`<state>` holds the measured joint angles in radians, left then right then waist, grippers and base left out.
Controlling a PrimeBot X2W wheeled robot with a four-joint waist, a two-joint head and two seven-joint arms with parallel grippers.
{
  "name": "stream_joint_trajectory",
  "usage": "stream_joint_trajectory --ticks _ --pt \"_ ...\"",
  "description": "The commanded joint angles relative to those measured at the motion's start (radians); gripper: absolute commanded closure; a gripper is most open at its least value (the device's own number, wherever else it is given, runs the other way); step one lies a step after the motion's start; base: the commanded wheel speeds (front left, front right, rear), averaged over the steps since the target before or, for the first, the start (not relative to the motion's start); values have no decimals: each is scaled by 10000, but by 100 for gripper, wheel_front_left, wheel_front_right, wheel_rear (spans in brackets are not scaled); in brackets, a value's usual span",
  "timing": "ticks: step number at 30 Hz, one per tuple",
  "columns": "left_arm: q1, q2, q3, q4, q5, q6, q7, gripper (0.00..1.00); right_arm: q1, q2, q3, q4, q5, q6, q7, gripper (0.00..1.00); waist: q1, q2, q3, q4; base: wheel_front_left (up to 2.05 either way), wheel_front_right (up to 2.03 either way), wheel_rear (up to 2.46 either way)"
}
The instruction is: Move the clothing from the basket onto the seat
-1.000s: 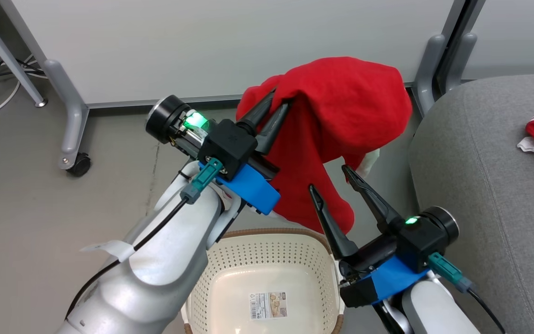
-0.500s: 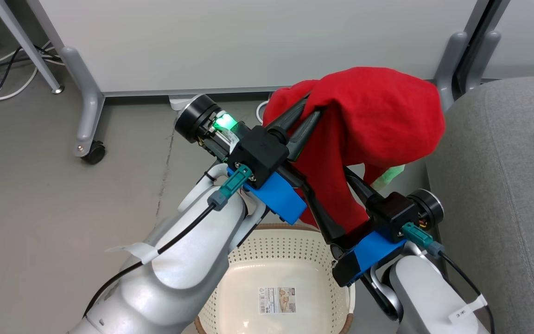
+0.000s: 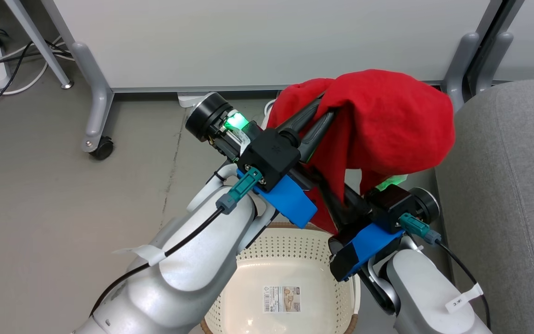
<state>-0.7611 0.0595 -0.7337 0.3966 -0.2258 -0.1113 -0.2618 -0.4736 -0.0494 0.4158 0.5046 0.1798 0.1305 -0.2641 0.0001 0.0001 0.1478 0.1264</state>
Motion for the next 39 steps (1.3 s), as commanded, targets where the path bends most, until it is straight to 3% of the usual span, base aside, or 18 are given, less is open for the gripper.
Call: stream_joint_trajectory --ticks 1,26,27,28,39 --pt "-8 -10 -4 -38 24 -44 -47 100 -176 -18 32 9 86 5 -3 100 -1 -1 -3 9 0 0 0" --pt "-7 -59 137 216 50 -76 -47 100 -78 -18 138 -234 283 5 -3 100 -1 -1 88 -137 0 0 0" --pt "-8 -62 178 177 28 -40 -47 68 -85 -18 140 -238 293 5 -3 100 -1 -1 96 -140 0 0 0" --pt "-4 -66 172 185 25 -38 -47 0 -89 -18 143 -242 300 5 -3 100 -1 -1 101 -142 0 0 0" --pt "22 -76 223 152 147 -3 -47 0 -50 -17 220 -283 368 5 -3 100 -1 -1 116 -157 0 0 0"
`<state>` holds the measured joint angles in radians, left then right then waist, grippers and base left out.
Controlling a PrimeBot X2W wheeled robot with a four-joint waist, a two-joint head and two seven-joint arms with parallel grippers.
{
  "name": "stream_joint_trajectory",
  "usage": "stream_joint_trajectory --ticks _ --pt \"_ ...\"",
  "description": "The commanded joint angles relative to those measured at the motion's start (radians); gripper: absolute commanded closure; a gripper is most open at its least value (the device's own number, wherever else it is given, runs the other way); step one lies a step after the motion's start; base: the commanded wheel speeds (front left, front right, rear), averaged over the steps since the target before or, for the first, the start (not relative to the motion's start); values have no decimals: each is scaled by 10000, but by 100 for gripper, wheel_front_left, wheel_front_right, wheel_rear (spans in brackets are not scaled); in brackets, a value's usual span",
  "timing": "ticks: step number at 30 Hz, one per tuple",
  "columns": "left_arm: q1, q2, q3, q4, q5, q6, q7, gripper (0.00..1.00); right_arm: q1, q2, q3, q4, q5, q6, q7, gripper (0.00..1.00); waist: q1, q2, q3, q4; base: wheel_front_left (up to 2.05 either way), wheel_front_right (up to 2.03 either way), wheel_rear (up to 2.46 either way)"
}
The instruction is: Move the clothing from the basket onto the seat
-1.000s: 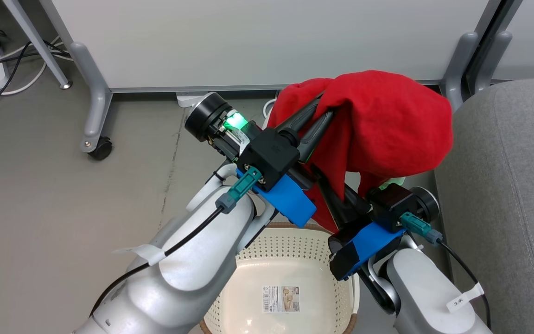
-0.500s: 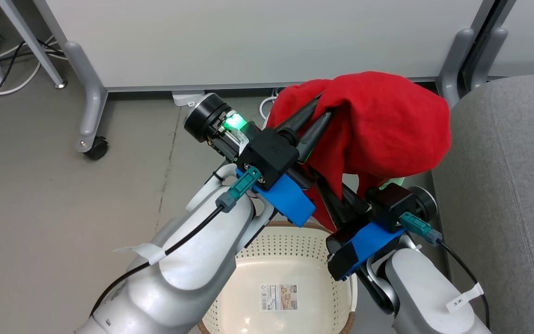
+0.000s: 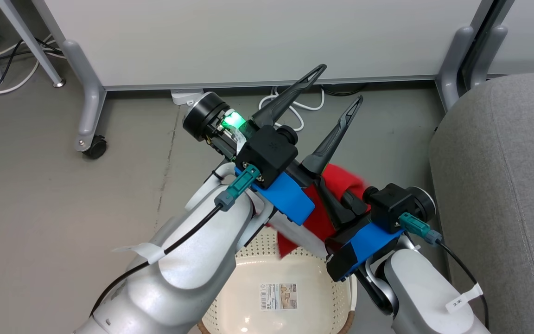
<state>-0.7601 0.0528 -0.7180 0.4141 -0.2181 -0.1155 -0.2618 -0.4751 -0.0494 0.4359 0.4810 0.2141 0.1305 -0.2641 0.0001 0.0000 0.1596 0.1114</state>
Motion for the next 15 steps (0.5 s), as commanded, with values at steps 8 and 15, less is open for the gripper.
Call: stream_joint_trajectory --ticks 8,15 --pt "47 -12 121 -61 101 43 -45 0 -29 -18 -140 -101 65 5 -3 100 -1 0 60 -83 0 0 0" --pt "83 -7 112 -3 159 22 -37 0 -29 -20 -328 -255 -11 5 -3 100 -1 0 191 -300 0 0 0"
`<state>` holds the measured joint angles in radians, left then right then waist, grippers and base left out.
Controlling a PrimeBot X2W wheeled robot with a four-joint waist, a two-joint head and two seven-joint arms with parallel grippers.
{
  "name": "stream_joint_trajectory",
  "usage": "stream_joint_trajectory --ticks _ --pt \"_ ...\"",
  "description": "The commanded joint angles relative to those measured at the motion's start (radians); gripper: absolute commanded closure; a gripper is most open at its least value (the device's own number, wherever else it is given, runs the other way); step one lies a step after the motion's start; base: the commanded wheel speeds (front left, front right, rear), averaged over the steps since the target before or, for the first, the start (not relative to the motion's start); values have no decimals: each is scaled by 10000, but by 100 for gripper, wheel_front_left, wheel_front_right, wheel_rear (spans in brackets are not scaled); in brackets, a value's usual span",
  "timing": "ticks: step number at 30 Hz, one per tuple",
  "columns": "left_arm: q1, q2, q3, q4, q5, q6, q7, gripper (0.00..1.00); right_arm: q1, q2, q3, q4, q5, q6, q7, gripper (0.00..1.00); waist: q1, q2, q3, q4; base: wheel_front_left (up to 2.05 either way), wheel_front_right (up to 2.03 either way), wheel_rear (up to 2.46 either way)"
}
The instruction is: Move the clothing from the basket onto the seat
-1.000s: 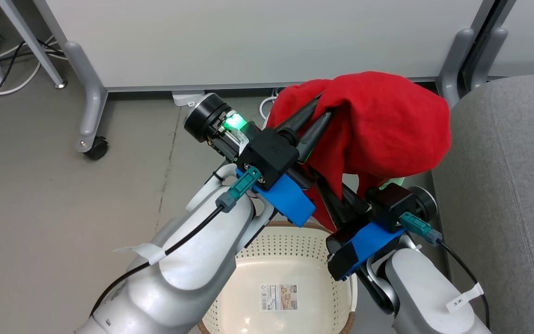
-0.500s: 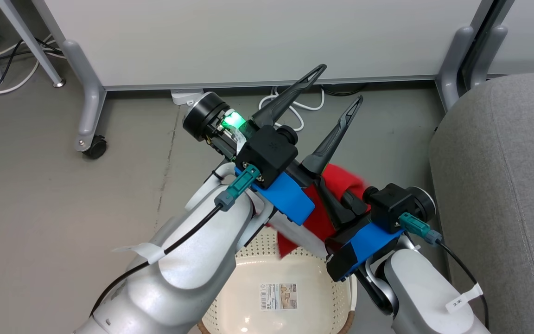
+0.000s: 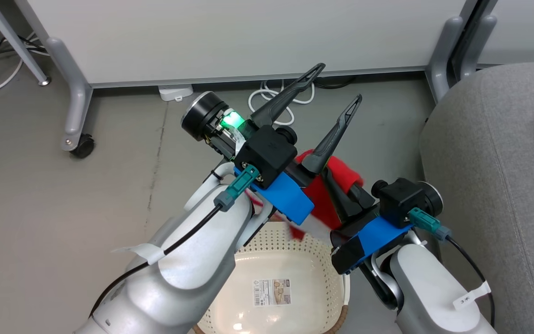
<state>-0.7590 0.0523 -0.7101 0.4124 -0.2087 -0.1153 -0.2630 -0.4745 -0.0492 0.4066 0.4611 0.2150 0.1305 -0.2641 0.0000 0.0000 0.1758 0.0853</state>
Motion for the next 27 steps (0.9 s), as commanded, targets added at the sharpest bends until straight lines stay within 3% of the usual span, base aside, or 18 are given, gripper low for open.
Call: stream_joint_trajectory --ticks 1,27 --pt "78 2 23 29 68 12 -26 0 -26 -20 -70 -92 -55 5 -3 100 0 0 55 -82 0 0 0" --pt "68 177 -577 261 150 -113 -26 0 164 -16 -2064 -1095 -1077 5 -2 100 0 0 854 -2039 0 0 0"
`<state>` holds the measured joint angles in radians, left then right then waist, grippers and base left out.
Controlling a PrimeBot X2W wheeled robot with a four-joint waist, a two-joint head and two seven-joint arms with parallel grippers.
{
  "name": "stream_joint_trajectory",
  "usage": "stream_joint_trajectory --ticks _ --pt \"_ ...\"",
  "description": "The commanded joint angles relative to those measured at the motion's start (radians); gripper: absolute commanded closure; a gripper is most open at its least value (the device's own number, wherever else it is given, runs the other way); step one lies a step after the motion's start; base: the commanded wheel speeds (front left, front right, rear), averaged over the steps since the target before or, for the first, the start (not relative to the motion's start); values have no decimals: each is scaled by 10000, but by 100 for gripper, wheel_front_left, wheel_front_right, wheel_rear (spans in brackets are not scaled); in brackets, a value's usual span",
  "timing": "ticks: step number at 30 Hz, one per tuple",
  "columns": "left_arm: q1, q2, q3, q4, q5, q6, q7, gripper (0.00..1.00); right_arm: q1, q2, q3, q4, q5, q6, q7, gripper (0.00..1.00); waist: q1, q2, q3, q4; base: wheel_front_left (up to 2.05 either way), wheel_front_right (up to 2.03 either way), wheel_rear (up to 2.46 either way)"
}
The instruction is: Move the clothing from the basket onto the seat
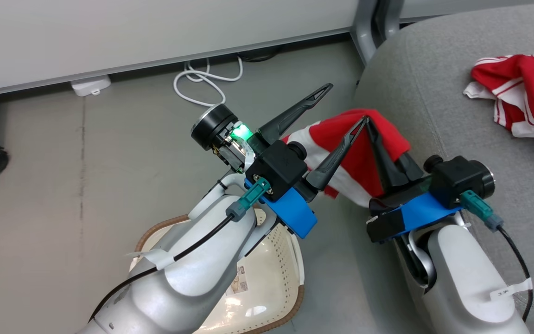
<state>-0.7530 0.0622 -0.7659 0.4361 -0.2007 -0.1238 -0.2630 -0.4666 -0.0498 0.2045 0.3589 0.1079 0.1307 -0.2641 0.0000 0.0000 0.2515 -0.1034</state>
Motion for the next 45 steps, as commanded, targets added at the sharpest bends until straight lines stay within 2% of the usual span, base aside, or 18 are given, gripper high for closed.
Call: stream_joint_trajectory --ticks 1,23,33,45 --pt "1 91 -43 31 74 -31 -26 0 97 -10 -139 -112 -42 3 -2 100 0 0 131 -233 0 0 0" --pt "102 320 -847 289 -63 -55 -24 0 762 -8 -2018 -1068 -538 3 -2 100 0 0 709 -1500 0 0 0" --pt "156 407 -958 246 -118 -60 -26 0 882 -8 -2320 -1354 -608 1 -2 100 0 0 801 -1630 0 0 0" --pt "-62 533 -915 143 -41 -18 -24 0 -407 -15 -2645 -2162 -974 3 -2 100 0 0 1198 -1593 0 0 0"
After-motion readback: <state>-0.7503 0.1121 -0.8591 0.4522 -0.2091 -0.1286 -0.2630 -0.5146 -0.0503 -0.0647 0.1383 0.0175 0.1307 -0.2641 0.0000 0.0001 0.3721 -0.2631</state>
